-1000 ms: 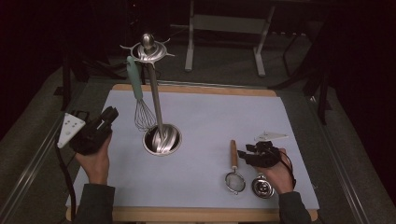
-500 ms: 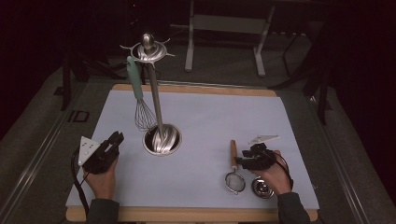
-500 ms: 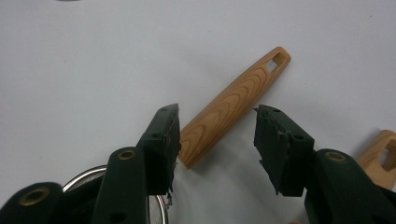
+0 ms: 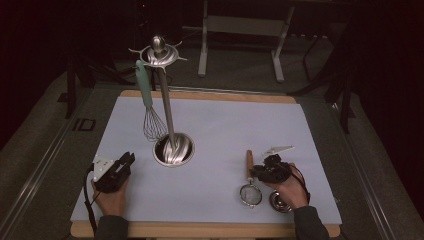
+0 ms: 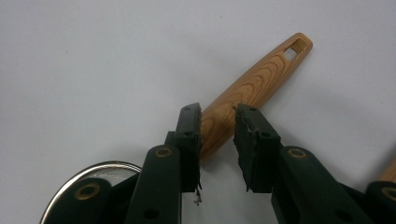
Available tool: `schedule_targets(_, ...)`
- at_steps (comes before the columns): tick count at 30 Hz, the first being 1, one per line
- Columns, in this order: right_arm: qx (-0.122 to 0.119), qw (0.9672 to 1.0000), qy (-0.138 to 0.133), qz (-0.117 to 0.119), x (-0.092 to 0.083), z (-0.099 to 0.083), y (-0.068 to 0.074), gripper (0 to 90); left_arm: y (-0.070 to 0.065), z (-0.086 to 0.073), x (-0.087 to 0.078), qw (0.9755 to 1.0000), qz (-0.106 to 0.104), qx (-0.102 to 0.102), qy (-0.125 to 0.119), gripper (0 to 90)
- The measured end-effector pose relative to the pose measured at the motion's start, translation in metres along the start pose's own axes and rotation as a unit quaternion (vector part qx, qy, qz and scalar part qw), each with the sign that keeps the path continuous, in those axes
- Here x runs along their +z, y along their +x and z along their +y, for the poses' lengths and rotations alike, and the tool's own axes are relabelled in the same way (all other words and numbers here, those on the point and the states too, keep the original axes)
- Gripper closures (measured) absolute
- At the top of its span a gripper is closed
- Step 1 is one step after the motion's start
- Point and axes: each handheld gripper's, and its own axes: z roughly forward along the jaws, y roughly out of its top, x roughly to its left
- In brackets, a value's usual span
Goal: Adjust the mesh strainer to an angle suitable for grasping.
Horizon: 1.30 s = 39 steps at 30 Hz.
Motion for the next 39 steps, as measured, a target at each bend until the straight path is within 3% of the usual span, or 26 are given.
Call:
schedule_targets(3,0.017,0.9998,-0.002,0.014,0.002,0.0,-0.002,68.0,-0.003,-0.001,0.002,0.9999,0.004,0.014,0.006,75.6)
schedule_targets(6,0.037,0.9989,0.002,0.03,0.004,0.001,-0.003,65.0,-0.003,-0.001,0.003,0.9999,0.004,0.014,0.007,75.4)
schedule_targets(10,0.056,0.9981,0.011,0.024,0.007,0.002,-0.002,62.2,-0.003,-0.001,0.003,0.9999,0.004,0.014,0.008,75.4)
schedule_targets(13,0.055,0.9981,0.014,0.021,0.007,0.003,0.001,62.4,-0.004,-0.001,0.004,0.9998,0.004,0.018,0.01,75.5)
schedule_targets(16,0.052,0.9977,0.015,0.041,0.01,0.006,0.006,62.3,-0.004,-0.001,0.004,0.9997,0.003,0.02,0.012,75.4)
schedule_targets(18,0.053,0.9979,0.019,0.031,0.011,0.007,0.008,62.1,-0.004,-0.001,0.004,0.9997,0.003,0.019,0.011,75.5)
schedule_targets(24,0.106,0.9933,0.024,0.04,0.013,0.008,0.003,62.3,-0.003,-0.001,0.004,0.9998,0.004,0.016,0.01,75.4)
schedule_targets(28,0.118,0.9918,0.031,0.037,0.015,0.01,0.002,59.6,-0.002,-0.001,0.005,0.9998,0.004,0.015,0.01,75.1)
schedule_targets(33,0.116,0.9914,0.052,0.033,0.02,0.018,0.005,57.7,-0.001,-0.001,0.005,0.9999,0.006,0.01,0.008,75.1)
schedule_targets(39,0.074,0.9912,0.096,0.054,0.043,0.033,0.023,62.5,0.0,-0.001,0.005,0.9999,0.006,0.008,0.008,75.1)
